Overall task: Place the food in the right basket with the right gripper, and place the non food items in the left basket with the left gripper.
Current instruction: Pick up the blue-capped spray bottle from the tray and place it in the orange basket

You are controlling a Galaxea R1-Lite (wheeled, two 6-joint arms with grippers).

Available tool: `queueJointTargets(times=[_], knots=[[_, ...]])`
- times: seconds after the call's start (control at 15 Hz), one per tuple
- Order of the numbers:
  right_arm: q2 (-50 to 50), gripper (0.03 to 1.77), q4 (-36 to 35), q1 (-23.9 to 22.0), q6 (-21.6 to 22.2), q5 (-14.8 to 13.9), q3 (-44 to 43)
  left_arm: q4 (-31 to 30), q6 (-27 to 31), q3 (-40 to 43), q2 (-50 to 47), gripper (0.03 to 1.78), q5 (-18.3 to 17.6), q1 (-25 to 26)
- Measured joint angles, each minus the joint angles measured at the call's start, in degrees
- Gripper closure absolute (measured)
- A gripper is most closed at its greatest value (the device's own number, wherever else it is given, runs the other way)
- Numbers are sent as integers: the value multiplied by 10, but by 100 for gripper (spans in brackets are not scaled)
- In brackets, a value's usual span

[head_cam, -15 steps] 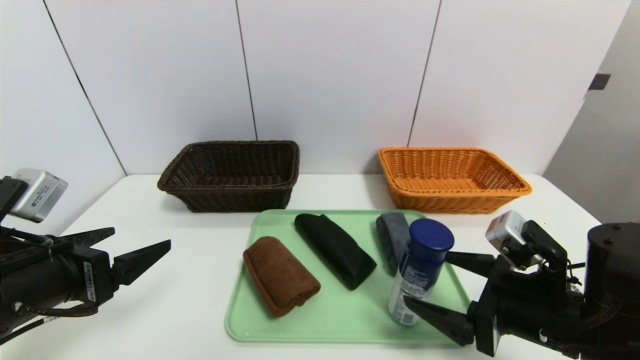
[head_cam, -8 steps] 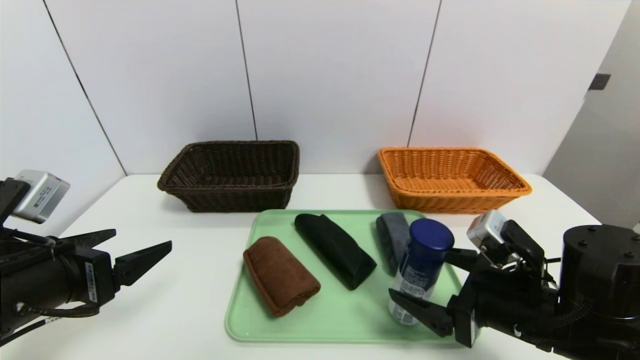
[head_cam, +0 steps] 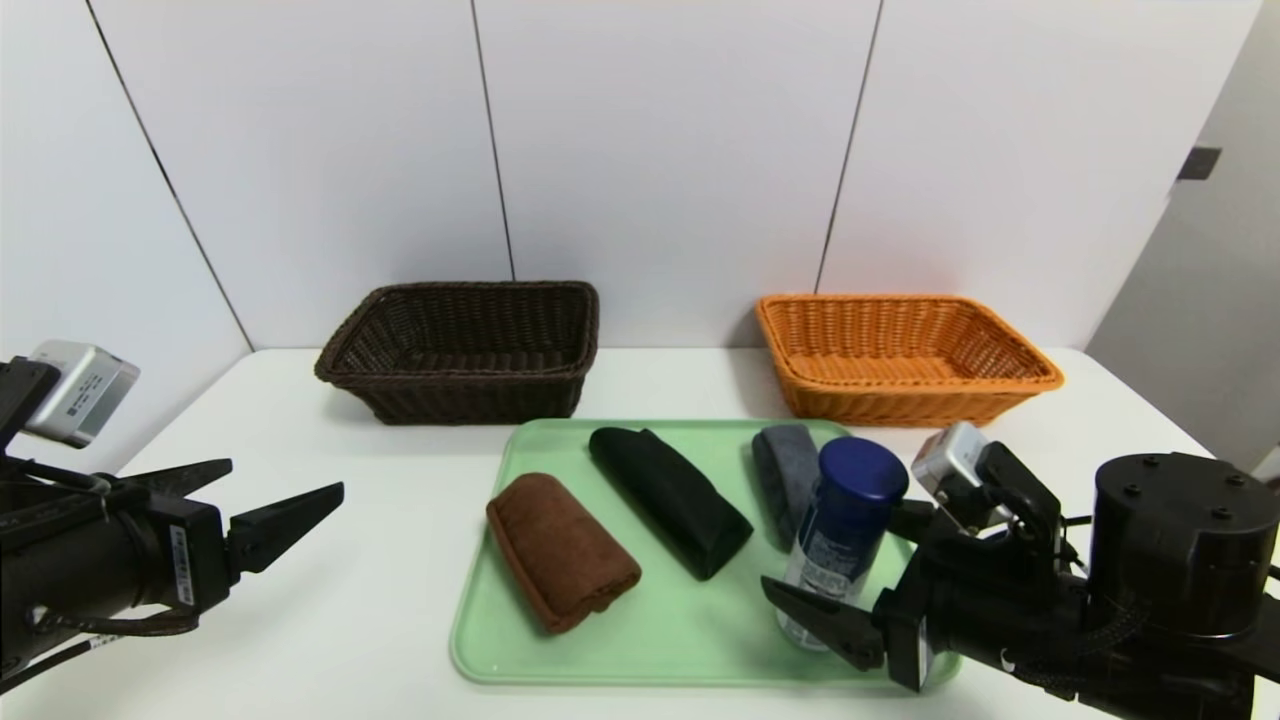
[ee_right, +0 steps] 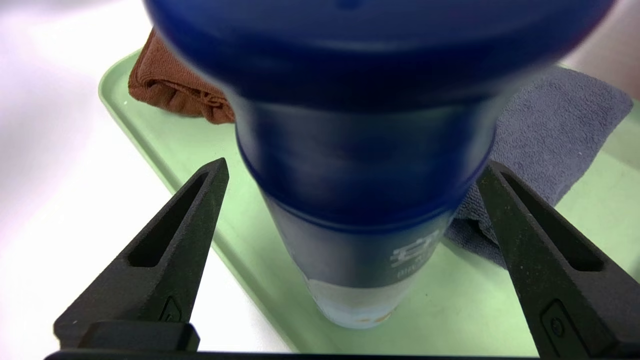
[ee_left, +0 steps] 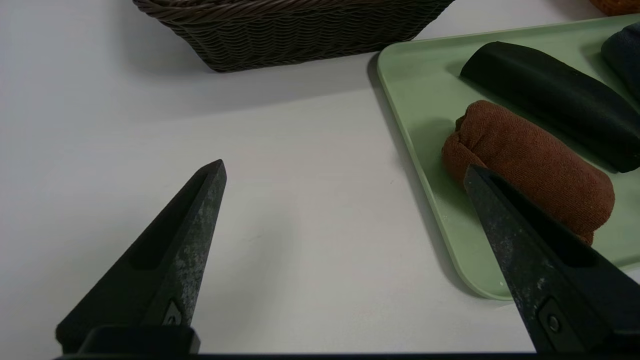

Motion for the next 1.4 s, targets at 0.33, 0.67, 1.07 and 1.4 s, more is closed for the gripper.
queueJointTargets(times=[0.33, 0.67, 1.07, 1.4], knots=[[19, 10, -19, 1, 1, -1, 0, 0, 0, -2, 6, 12, 0, 0], [25, 10, -23, 1, 1, 0, -2, 0, 1, -2, 9, 12, 0, 0], [57, 41, -96, 1, 2, -15, 5, 0, 2, -2, 10, 12, 0, -2], [58, 97, -97, 0, 5, -22, 20, 0, 2, -1, 11, 12, 0, -4]])
